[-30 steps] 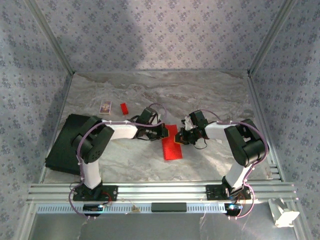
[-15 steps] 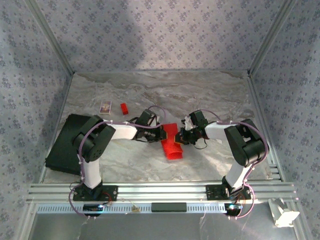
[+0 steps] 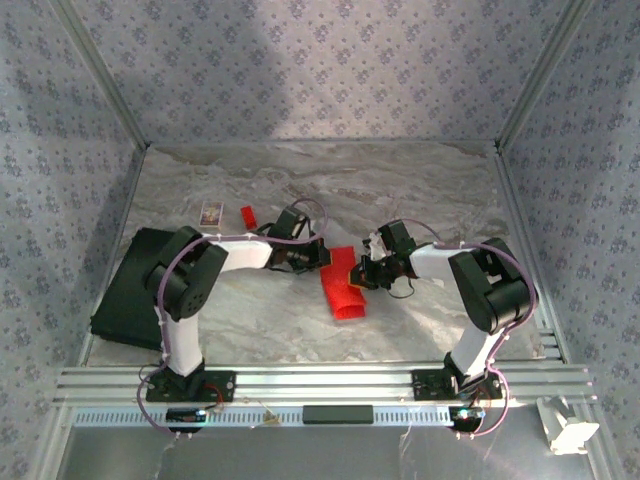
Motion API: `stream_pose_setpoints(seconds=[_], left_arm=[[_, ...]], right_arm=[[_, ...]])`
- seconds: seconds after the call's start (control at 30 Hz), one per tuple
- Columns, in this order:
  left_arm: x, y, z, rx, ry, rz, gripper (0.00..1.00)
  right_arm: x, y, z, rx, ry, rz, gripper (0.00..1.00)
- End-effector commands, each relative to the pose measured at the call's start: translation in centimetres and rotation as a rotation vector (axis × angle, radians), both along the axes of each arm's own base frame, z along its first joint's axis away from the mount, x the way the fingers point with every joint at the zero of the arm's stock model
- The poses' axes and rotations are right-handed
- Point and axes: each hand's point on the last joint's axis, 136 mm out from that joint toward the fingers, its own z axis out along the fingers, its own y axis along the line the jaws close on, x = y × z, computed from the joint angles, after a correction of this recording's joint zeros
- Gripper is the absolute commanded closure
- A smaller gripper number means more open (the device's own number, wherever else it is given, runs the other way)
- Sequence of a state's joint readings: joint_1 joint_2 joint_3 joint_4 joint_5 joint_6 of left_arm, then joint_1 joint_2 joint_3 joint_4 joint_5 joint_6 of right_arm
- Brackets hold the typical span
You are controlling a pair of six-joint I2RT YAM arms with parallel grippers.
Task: Fold a paper plane with a square sheet of paper (pick it up from the middle)
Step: First fold the square sheet of paper in half at the center of the table.
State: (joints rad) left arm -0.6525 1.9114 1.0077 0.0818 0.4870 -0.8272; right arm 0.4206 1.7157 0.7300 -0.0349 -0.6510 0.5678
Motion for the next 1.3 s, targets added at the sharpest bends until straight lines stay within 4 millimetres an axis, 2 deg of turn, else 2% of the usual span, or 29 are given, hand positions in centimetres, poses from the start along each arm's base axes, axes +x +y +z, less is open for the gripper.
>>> stream_pose_setpoints(seconds=[0.0,0.1,0.17,0.4,0.5,0.67,0.87,1.13,1.27], left_arm=[[-0.5,0.6,-2.3,0.03,0.043,-0.012,1.0],[-0.6,1.3,-3.3,0.057,0.054,0.004,1.0],[-0.3,1.5,-3.3,0.063,0.049,0.012,1.0],[1.2,0.1,0.5,-0.012,-0.005,-0.012,1.0],[1.4,-0.3,1.0,-0.045,-0.004,-0.017,0.99],[1.5,-0.3,-0.6,-0.045,0.039,-0.018,0.99],[1.6,1.1,-3.3,0.016,0.066,0.016,1.0],[4.3,3.7,-3.1,0.096,0.041,0.129,1.0],[5.7,3.9,-2.5,0.097,0.035,0.15,1.0]], right_arm=[[-2.7,-4.1,-5.0,-0.239,0.125,-0.062,1.0],[-2.8,-4.1,-5.0,-0.239,0.126,-0.061,1.0],[-2.7,-4.1,-5.0,-0.238,0.124,-0.063,1.0],[-2.8,-4.2,-5.0,-0.242,0.126,-0.061,1.0],[-2.8,-4.2,-5.0,-0.24,0.124,-0.062,1.0],[-2.8,-4.1,-4.9,-0.237,0.122,-0.061,1.0],[-2.8,-4.1,-5.0,-0.238,0.122,-0.061,1.0],[-3.0,-4.2,-5.1,-0.237,0.126,-0.061,1.0],[-3.0,-4.1,-5.1,-0.237,0.125,-0.061,1.0]])
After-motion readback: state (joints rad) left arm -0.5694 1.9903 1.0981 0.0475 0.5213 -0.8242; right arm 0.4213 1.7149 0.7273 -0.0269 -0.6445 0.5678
